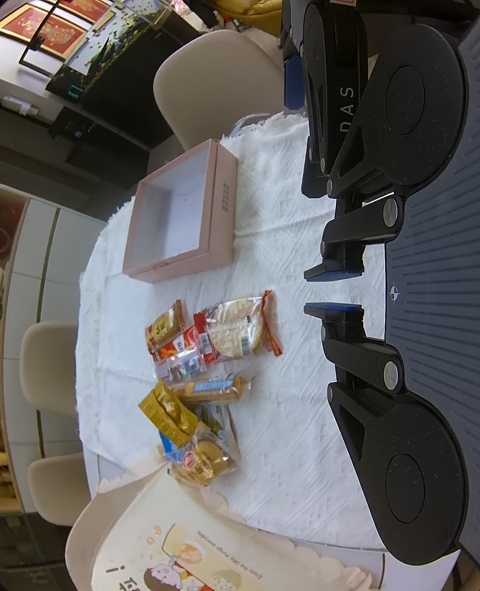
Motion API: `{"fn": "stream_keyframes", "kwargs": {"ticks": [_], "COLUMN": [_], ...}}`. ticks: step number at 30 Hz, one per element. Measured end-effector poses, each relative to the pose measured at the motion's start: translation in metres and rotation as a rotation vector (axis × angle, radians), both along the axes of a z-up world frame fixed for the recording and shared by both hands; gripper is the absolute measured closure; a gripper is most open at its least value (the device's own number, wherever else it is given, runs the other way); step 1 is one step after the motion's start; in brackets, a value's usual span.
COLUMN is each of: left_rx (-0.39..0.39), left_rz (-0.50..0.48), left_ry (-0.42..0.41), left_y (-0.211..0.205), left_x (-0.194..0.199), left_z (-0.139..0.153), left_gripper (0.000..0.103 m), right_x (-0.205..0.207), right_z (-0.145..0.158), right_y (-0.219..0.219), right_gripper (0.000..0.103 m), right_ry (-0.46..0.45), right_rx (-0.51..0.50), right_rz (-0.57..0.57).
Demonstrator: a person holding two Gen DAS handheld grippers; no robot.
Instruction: Organize snacks
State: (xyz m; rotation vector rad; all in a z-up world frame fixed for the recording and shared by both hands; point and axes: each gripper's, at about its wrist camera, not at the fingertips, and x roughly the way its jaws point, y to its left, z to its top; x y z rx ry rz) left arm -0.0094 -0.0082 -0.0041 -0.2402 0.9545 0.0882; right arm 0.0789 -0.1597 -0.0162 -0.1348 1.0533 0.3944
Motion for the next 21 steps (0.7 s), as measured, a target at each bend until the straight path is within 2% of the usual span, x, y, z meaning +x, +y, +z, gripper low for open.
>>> {"fn": "stream_keyframes", "kwargs": {"ticks": [21], "left_rx": [-0.024], "left_rz": [-0.013], "left_ry": [0.001], "left_y": [0.0014], "left_x": [0.0008], "left_z": [0.0008], "left_gripper": [0.087], "right_x": [-0.0013], "right_z": [0.0013], "right_y": [-0.0038], "right_gripper": [0.0], "right_ry": [-0.007], "right_rx": [0.0], "right_rz": [-0.017]}}
